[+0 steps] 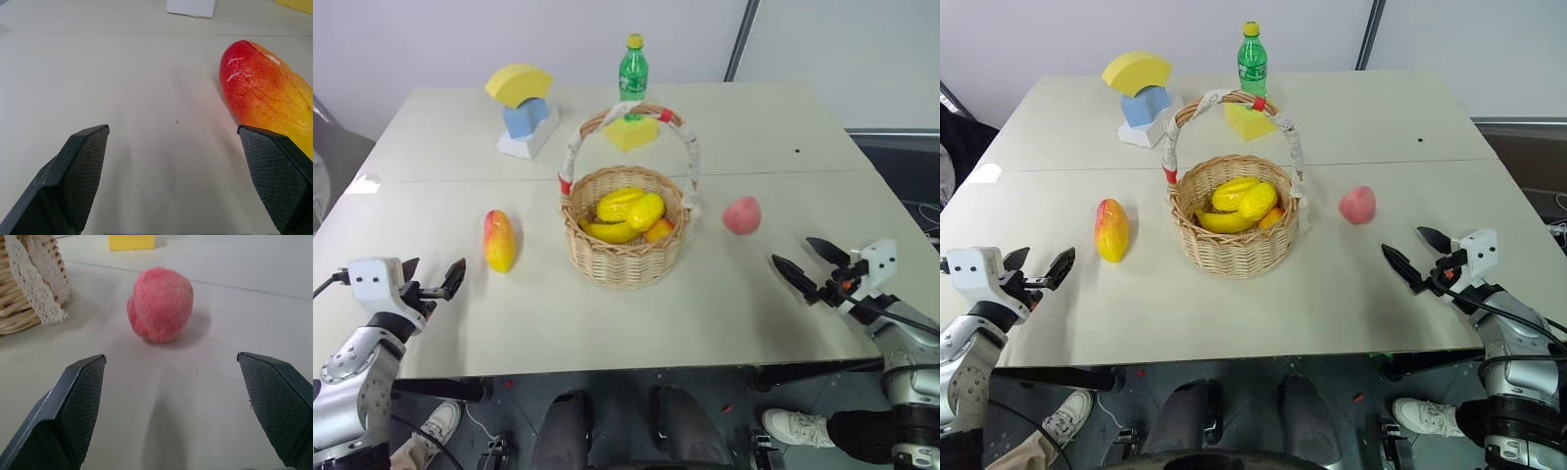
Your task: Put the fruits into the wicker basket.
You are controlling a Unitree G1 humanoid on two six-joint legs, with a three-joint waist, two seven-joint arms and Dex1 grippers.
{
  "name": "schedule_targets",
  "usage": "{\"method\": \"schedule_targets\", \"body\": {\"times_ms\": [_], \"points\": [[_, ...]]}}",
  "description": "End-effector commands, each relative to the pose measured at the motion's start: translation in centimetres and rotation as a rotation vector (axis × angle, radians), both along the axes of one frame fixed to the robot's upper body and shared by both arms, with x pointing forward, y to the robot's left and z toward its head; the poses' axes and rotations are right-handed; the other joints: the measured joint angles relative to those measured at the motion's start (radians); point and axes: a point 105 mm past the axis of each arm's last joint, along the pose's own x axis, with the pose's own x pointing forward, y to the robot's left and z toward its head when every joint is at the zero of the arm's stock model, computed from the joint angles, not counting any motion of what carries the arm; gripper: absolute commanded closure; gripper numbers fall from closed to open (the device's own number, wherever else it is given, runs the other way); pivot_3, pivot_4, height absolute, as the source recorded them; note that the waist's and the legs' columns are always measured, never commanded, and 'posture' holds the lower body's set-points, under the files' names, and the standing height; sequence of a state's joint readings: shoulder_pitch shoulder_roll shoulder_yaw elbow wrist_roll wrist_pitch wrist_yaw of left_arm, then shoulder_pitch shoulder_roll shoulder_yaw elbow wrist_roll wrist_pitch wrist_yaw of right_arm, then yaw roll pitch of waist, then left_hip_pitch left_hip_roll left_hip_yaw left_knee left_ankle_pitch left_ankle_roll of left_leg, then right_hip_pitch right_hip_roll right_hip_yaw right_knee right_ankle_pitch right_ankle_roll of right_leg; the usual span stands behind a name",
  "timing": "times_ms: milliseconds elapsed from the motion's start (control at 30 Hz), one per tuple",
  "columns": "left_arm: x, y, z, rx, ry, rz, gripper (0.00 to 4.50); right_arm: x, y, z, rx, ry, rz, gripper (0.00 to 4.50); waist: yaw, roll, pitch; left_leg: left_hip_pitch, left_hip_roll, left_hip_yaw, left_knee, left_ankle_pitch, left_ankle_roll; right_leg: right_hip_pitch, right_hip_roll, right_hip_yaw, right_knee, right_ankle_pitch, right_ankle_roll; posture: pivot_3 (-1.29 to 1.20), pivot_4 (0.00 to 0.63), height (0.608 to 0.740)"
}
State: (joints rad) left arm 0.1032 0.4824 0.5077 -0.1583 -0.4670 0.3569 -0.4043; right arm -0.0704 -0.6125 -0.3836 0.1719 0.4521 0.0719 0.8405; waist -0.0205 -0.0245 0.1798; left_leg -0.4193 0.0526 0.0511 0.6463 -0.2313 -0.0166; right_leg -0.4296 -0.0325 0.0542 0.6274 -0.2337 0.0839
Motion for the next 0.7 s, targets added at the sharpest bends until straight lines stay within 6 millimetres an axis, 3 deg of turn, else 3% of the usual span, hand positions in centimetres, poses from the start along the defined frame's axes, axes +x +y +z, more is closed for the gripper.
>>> {"method": "schedule_targets", "body": {"times_ms": [33,400,700], "points": [[0.2,-0.1,1.1,0.019,-0.047,-0.003,0.00,0.1,-0.3,1.3,-0.026,-0.051,-0.002,0.03,0.001,0.000,0.000,0.000,0.000,0.000,0.000,0.000,0.000,0.000,0.000,0.000,0.000,0.000,0.000,0.00,0.150,0.740],[0.5,-0.3,1.6,0.017,-0.037,-0.020,0.00,0.4,0.5,2.0,-0.029,-0.083,0.015,0.03,0.002,0.000,0.000,0.000,0.000,0.000,0.000,0.000,0.000,0.000,0.000,0.000,0.000,0.000,0.000,0.00,0.150,0.740],[2.5,-3.2,3.8,0.005,-0.059,-0.142,0.00,-0.2,2.2,3.5,-0.015,-0.118,0.063,0.03,0.003,0.000,0.000,0.000,0.000,0.000,0.000,0.000,0.000,0.000,0.000,0.000,0.000,0.000,0.000,0.00,0.150,0.740]]}}
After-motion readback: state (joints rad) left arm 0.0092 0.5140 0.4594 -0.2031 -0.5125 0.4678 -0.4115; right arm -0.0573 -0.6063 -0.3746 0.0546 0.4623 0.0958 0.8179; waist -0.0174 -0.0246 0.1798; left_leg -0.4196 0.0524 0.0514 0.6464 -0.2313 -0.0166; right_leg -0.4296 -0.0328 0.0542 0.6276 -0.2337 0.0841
